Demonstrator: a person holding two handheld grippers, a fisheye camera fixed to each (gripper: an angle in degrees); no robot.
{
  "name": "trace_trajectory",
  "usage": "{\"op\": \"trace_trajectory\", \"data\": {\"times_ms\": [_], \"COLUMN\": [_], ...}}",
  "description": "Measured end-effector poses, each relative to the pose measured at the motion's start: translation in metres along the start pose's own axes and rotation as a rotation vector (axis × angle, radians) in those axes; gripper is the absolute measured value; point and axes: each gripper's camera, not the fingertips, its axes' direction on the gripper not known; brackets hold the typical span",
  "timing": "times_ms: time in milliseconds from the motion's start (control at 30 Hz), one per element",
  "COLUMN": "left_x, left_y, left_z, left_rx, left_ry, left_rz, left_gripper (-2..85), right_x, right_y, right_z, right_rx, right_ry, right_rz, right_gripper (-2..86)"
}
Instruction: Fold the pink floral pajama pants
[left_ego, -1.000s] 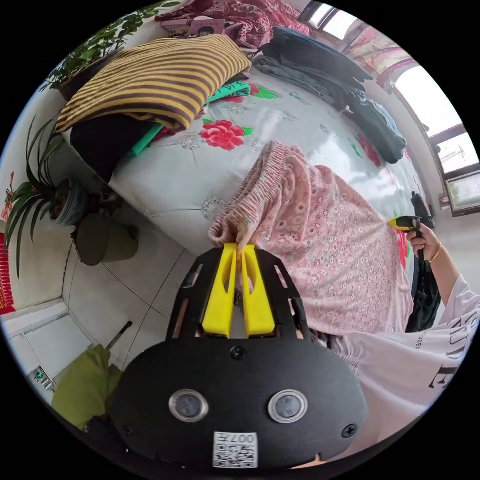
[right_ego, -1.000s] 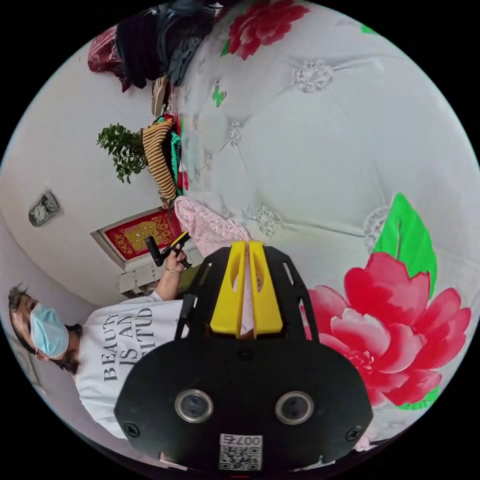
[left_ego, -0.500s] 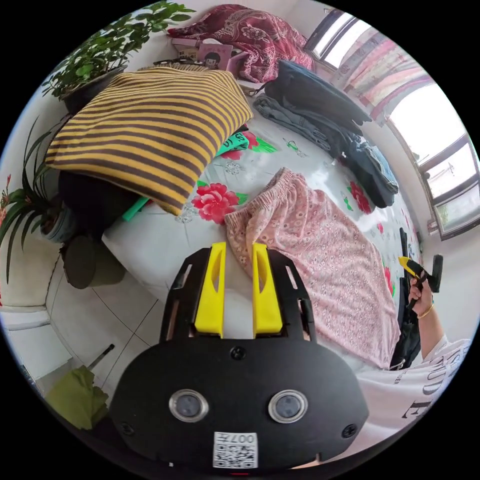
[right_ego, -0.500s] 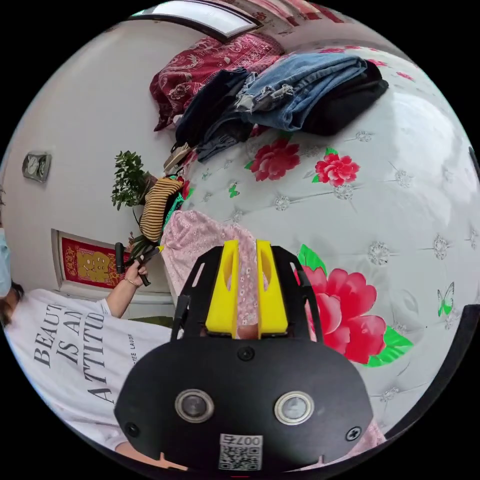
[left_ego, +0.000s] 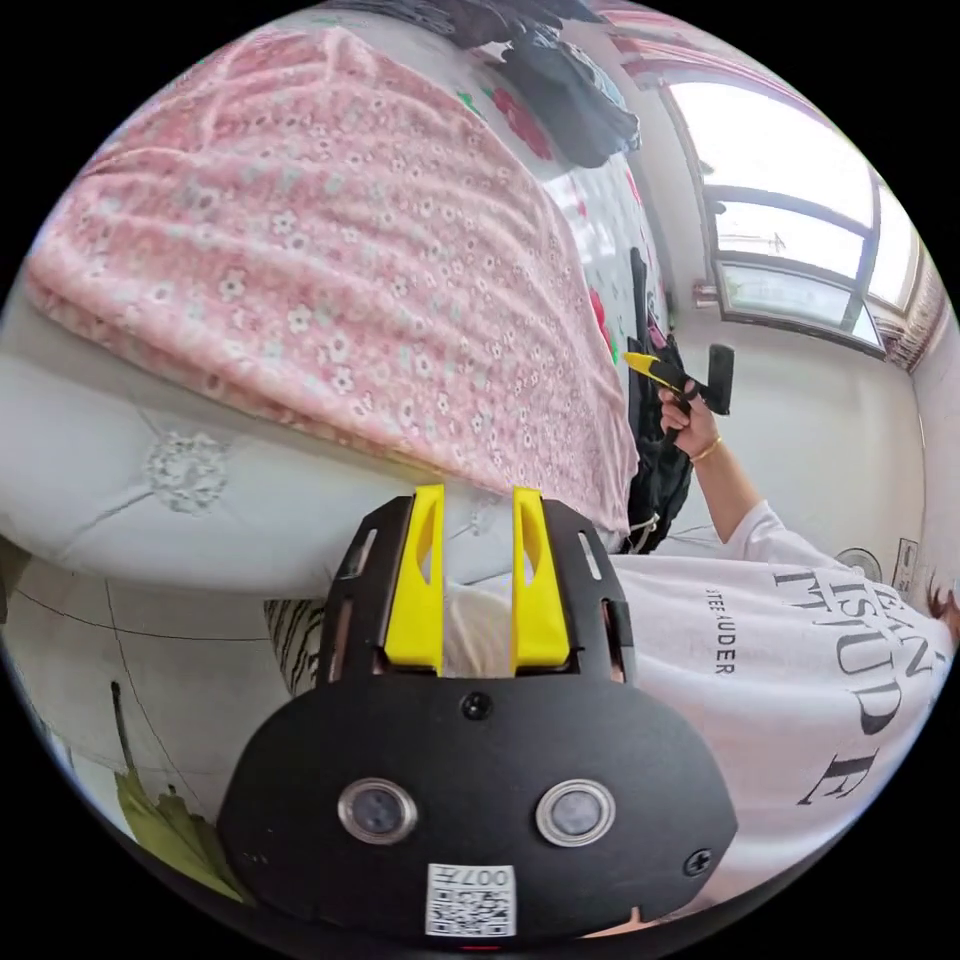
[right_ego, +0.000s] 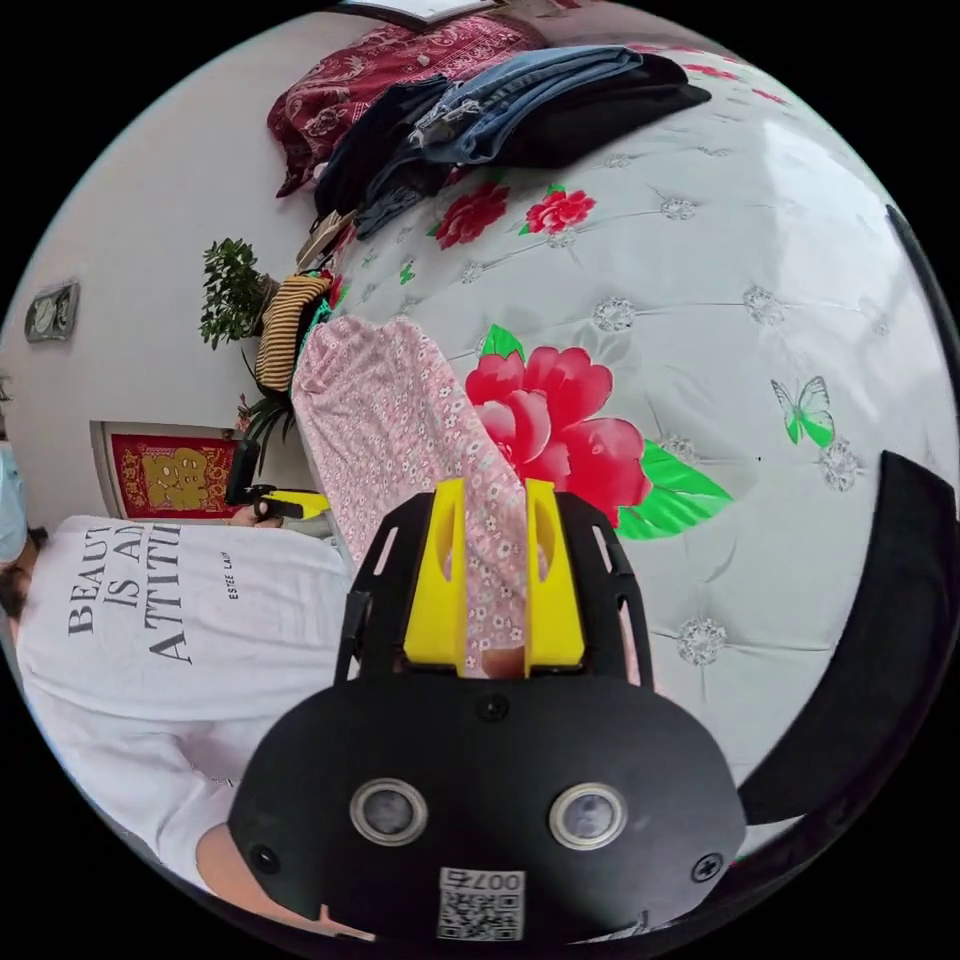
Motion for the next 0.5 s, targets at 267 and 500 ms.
{"op": "trace_trajectory", "data": {"times_ms": [267,500], "left_x": [-0.016,-0.013], "left_y": [0.008,0.004], "left_z": [0.008,0.043], "left_rx": [0.06,0.034], "left_ry": [0.113,0.208], "left_rz": [0.007,0.034], "left_gripper": [10.8,10.7], "right_x": [0.035,0.062], "right_y": [-0.034,-0.053], "right_z": [0.032,0.039], "right_rx": [-0.204,-0.286], "right_ry": [-0.139,-0.27], "right_rz": [-0.047,-0.073], "right_gripper": [9.1,8.6]}}
